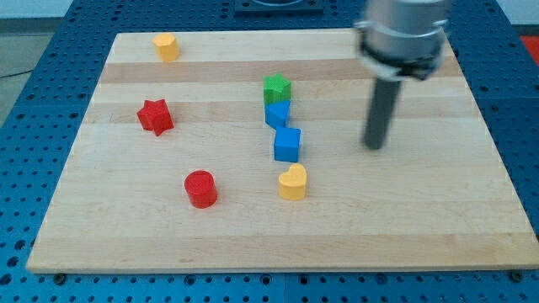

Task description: Place the green circle above the green star

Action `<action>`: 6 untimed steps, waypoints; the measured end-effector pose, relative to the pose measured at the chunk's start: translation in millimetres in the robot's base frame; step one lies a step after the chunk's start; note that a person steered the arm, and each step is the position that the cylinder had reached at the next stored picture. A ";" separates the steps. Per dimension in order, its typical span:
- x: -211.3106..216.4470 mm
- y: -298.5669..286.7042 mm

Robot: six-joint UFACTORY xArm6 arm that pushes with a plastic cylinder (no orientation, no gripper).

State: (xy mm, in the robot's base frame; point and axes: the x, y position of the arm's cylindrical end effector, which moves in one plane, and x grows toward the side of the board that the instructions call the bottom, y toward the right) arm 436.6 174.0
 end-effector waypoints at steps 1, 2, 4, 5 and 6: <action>-59.7 79.5; -158.0 122.7; -189.5 15.1; -182.0 -46.5; -188.2 -71.6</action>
State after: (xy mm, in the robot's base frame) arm 248.4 102.4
